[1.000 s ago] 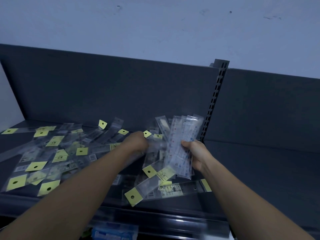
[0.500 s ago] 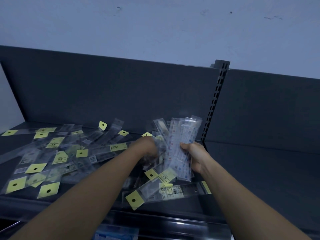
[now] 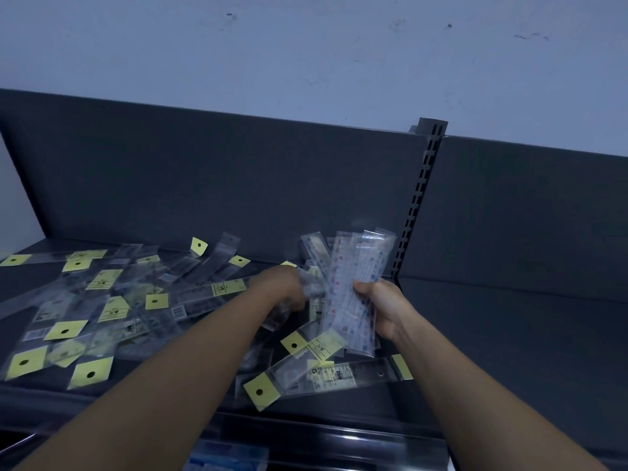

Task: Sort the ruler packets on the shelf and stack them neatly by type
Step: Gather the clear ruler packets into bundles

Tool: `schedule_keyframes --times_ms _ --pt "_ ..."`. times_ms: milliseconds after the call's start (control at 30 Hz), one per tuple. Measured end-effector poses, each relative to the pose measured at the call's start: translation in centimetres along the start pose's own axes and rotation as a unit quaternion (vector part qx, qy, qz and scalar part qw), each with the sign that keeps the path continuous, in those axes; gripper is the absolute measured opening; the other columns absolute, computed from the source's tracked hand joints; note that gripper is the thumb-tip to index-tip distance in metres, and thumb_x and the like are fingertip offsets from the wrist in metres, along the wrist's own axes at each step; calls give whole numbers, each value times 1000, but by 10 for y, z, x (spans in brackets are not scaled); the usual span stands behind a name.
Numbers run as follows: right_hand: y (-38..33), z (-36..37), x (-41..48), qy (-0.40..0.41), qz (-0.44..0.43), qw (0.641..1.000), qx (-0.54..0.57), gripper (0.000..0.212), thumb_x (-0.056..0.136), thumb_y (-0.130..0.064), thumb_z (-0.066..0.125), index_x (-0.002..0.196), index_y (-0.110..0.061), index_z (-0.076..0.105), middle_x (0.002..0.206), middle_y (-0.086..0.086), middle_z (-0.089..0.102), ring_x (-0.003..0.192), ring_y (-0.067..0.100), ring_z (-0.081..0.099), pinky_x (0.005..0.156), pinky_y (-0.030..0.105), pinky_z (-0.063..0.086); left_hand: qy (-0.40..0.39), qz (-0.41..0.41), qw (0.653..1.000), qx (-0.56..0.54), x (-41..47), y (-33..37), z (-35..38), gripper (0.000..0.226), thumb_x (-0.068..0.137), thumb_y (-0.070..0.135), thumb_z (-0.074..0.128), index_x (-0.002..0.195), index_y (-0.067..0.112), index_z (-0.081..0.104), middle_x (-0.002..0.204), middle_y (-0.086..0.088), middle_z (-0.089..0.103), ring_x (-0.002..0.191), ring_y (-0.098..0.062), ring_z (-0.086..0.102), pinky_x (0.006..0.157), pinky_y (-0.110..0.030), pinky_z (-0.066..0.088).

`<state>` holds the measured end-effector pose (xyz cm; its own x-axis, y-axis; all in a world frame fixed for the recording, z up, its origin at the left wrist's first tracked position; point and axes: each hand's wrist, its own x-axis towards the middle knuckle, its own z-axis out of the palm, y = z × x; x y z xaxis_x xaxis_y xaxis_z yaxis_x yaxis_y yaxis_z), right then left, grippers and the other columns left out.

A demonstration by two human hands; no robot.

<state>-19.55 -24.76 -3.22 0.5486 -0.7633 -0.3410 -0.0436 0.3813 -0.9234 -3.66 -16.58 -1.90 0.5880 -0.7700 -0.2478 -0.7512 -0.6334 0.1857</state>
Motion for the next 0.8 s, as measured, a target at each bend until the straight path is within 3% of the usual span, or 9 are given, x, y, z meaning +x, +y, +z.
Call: schedule_keyframes --times_ms 133,233,333,467,533,667,800 --pt "-1 0 -2 2 0 1000 -2 27 95 -2 54 122 -3 56 108 15 68 93 29 66 69 43 54 -19 -8 1000 -14 -1 -6 -2 17 79 21 65 87 15 52 83 -3 61 87 -22 65 89 -37 52" --pt "-3 0 -2 4 -8 1000 5 28 94 -1 54 122 -2 56 107 15 68 90 28 66 68 42 54 11 -13 995 -94 5 -16 -2 25 81 18 67 101 9 54 83 -7 64 75 -24 64 75 -36 56" --pt "-3 -1 -2 6 -11 1000 14 28 94 -1 54 123 -2 56 107 15 68 90 28 66 67 41 54 31 -20 977 -210 10 -28 -8 17 76 5 73 83 5 57 73 -10 62 61 -23 58 57 -30 47" --pt "-3 -1 -3 17 -14 1000 21 28 94 0 53 123 0 56 104 14 67 88 27 65 67 41 52 61 -27 945 -320 12 -41 -23 11 75 -3 68 83 3 63 72 -12 59 58 -22 53 54 -26 42" --pt "-5 -1 -3 28 -16 999 26 28 94 -1 53 122 0 56 103 14 67 87 27 65 67 41 52 55 -33 934 -352 11 -45 -29 11 78 -1 65 78 6 56 73 -12 53 58 -22 49 54 -26 39" --pt "-6 0 -3 34 -16 999 27 26 94 -1 53 120 -1 56 104 14 67 87 27 65 66 41 52 35 -42 918 -393 9 -53 -39 17 83 12 69 91 5 57 87 -10 55 71 -22 53 56 -28 41" --pt "-6 1 -3 36 -19 999 24 21 95 0 53 115 -3 55 98 12 66 85 27 64 73 45 51 20 -37 896 -443 12 -65 -42 18 81 12 75 81 7 58 79 -11 58 69 -22 55 61 -31 43"
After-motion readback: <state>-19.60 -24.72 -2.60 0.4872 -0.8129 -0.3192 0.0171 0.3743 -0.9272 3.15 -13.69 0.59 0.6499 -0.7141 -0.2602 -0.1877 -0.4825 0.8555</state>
